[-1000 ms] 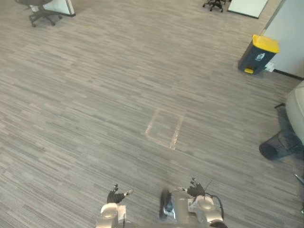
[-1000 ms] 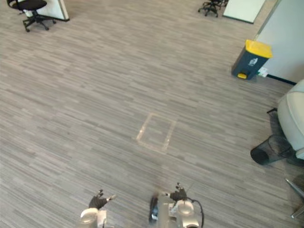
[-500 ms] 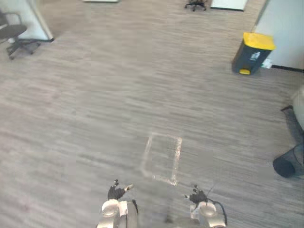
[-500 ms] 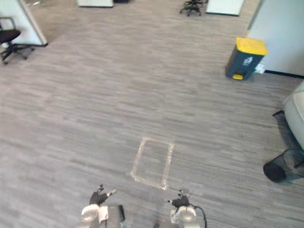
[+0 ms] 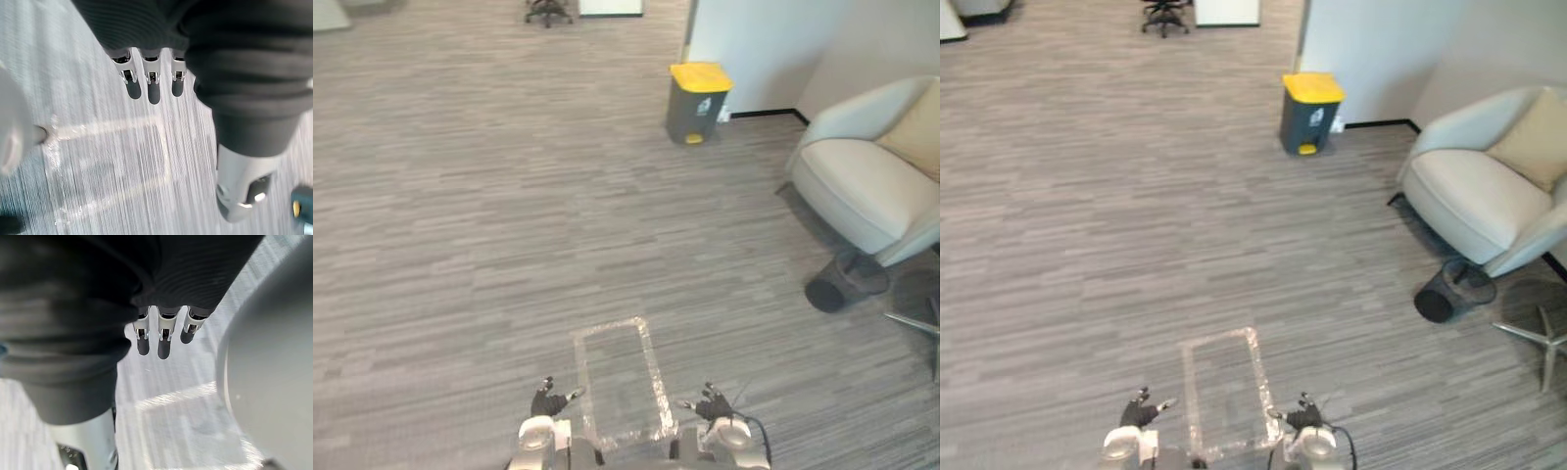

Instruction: Organize the slippers on the shoe rack

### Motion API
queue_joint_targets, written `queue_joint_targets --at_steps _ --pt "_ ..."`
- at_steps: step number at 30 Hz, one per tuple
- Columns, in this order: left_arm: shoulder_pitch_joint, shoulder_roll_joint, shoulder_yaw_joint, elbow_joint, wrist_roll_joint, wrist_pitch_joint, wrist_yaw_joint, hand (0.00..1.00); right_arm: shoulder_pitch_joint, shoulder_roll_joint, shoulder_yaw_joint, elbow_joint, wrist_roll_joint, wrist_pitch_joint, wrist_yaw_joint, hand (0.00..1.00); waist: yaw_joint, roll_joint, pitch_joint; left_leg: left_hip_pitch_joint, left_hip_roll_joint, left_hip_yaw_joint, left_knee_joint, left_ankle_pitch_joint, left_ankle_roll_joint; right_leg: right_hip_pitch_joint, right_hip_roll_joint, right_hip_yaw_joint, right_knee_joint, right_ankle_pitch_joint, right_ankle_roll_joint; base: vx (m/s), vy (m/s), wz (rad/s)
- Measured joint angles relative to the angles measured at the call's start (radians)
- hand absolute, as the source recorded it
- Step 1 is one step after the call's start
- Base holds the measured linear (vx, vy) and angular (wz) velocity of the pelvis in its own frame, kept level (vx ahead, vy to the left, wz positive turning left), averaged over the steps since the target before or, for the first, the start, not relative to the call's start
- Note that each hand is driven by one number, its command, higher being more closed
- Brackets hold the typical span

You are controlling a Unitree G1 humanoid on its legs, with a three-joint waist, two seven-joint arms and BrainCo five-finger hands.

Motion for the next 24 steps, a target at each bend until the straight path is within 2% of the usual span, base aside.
queue_joint_targets --at_steps 1,2,3,4,6,8,9,10,11,13,15,16,17,19,20,21,22,24 --pt "0.001 0.002 -0.013 0.018 0.000 0.002 -0.001 0.00 -0.016 0.000 0.000 0.010 0.000 0.000 0.000 0.00 -0.005 0.004 0.001 0.042 -0.005 0.040 -0.045 0.001 -0.019 -0.020 0.001 -0.118 -0.169 0.048 -0.046 0.41 0.077 -0.47" --pt "0.001 0.005 -0.019 0.021 0.000 0.002 -0.001 0.00 -0.019 -0.001 0.000 0.014 -0.002 0.001 0.000 0.00 -0.007 0.003 0.000 0.054 -0.012 0.042 -0.056 0.000 -0.024 -0.025 0.005 -0.146 -0.226 0.082 -0.059 0.36 0.038 -0.43" --pt "0.000 0.010 -0.031 0.029 0.000 0.002 -0.002 0.00 -0.020 -0.002 -0.001 0.018 -0.010 0.002 0.001 0.00 -0.007 -0.003 0.000 0.069 -0.027 0.041 -0.067 -0.004 -0.033 -0.025 0.009 -0.168 -0.307 0.143 -0.078 0.43 -0.013 -0.21" --pt "-0.006 0.008 -0.035 0.043 0.000 0.003 -0.004 0.00 -0.027 -0.014 -0.010 0.021 -0.027 0.001 0.003 0.00 -0.011 0.003 0.003 0.099 -0.028 0.028 -0.069 -0.017 -0.055 -0.016 0.022 -0.156 -0.338 0.211 -0.180 0.49 -0.050 -0.21" --pt "-0.010 -0.009 -0.032 0.043 0.003 0.003 -0.007 0.00 -0.034 -0.024 -0.040 0.019 -0.036 0.003 0.003 0.00 -0.013 0.041 0.002 0.088 0.001 0.007 -0.005 -0.003 -0.080 0.004 0.039 -0.161 -0.345 0.173 -0.174 0.48 -0.097 -0.08" --pt "-0.012 -0.016 -0.009 0.032 0.012 0.004 -0.009 0.00 -0.030 -0.024 -0.054 0.007 -0.037 0.003 0.002 0.00 -0.021 0.070 0.018 0.015 0.076 -0.019 0.283 0.018 -0.097 0.091 0.087 -0.161 -0.395 0.147 -0.175 0.43 -0.141 -0.15" --pt "-0.003 -0.021 0.014 0.021 0.012 0.005 -0.011 0.00 -0.028 -0.023 -0.051 0.009 -0.035 0.007 0.002 0.00 -0.021 0.075 0.021 -0.026 0.114 -0.038 0.432 0.070 -0.086 0.137 0.114 -0.146 -0.420 0.136 -0.177 0.40 -0.081 -0.61" --pt "0.012 -0.018 0.027 -0.004 0.012 0.004 -0.013 0.00 -0.016 -0.019 -0.027 0.005 -0.034 0.010 0.000 0.00 -0.015 0.075 0.021 -0.097 0.166 -0.066 0.628 0.177 -0.064 0.195 0.140 -0.110 -0.446 0.119 -0.187 0.40 -0.029 -0.89" --pt "0.025 -0.016 0.038 -0.025 0.012 0.003 -0.020 0.00 -0.009 -0.020 -0.018 0.006 -0.032 0.011 0.000 0.00 -0.005 0.070 0.024 -0.150 0.194 -0.072 0.747 0.157 -0.060 0.230 0.154 -0.075 -0.452 0.101 -0.189 0.48 -0.018 -0.97" --pt "0.027 -0.015 0.045 -0.054 0.011 0.002 -0.021 0.00 -0.008 -0.017 -0.016 0.012 -0.028 0.017 -0.002 0.00 -0.004 0.054 0.029 -0.232 0.204 -0.089 0.804 0.097 -0.065 0.283 0.157 -0.019 -0.472 0.086 -0.184 0.38 -0.008 -0.94" --pt "0.031 -0.022 0.055 -0.077 0.011 -0.003 -0.021 0.00 0.001 -0.017 -0.019 0.014 -0.025 0.024 -0.003 0.00 0.009 0.038 0.028 -0.292 0.189 -0.099 0.641 0.039 -0.070 0.331 0.154 0.074 -0.497 0.089 -0.178 0.36 0.056 -1.25" --pt "0.030 -0.025 0.057 -0.080 0.011 -0.005 -0.021 0.00 -0.003 -0.017 -0.022 0.014 -0.025 0.025 -0.004 0.00 0.012 0.040 0.029 -0.304 0.171 -0.127 0.565 0.026 -0.075 0.345 0.152 0.104 -0.504 0.089 -0.171 0.35 0.151 -1.29" --pt "0.029 -0.030 0.066 -0.082 0.011 -0.007 -0.020 0.00 -0.007 -0.015 -0.027 0.015 -0.024 0.026 -0.004 0.00 0.018 0.040 0.029 -0.318 0.128 -0.201 0.453 0.019 -0.078 0.360 0.143 0.151 -0.508 0.085 -0.157 0.33 0.216 -1.24" --pt "0.028 -0.049 0.087 -0.082 0.009 -0.020 -0.019 0.00 -0.007 -0.014 -0.025 0.025 -0.025 0.026 -0.004 0.00 0.026 0.037 0.029 -0.325 0.041 -0.381 0.266 0.030 -0.088 0.374 0.125 0.239 -0.506 0.066 -0.123 0.31 0.264 -1.38" --pt "0.028 -0.056 0.088 -0.077 0.008 -0.022 -0.018 0.00 -0.010 -0.017 -0.020 0.039 -0.025 0.025 -0.005 0.00 0.032 0.046 0.022 -0.326 0.005 -0.492 0.183 0.057 -0.094 0.376 0.121 0.292 -0.499 0.052 -0.098 0.29 0.324 -1.37" --pt "0.029 -0.057 0.087 -0.067 0.008 -0.023 -0.019 0.00 -0.010 -0.022 -0.009 0.043 -0.026 0.026 -0.005 0.00 0.033 0.063 0.013 -0.325 -0.001 -0.552 0.133 0.106 -0.096 0.368 0.132 0.325 -0.489 0.037 -0.073 0.38 0.515 -1.51" --pt "0.026 -0.045 0.097 -0.045 -0.002 -0.020 -0.017 0.00 -0.010 -0.025 0.006 0.057 -0.026 0.028 -0.005 0.00 0.035 0.071 -0.002 -0.324 -0.002 -0.553 0.155 0.148 -0.133 0.371 0.136 0.389 -0.480 0.016 -0.037 0.31 0.443 -1.14" --pt "0.028 -0.029 0.109 -0.038 -0.009 -0.021 -0.012 0.00 -0.004 -0.003 0.011 0.056 -0.028 0.027 -0.002 0.00 0.035 0.029 -0.019 -0.300 -0.010 -0.486 0.133 0.132 -0.109 0.363 0.104 0.425 -0.482 0.023 -0.021 0.19 0.283 -1.01"
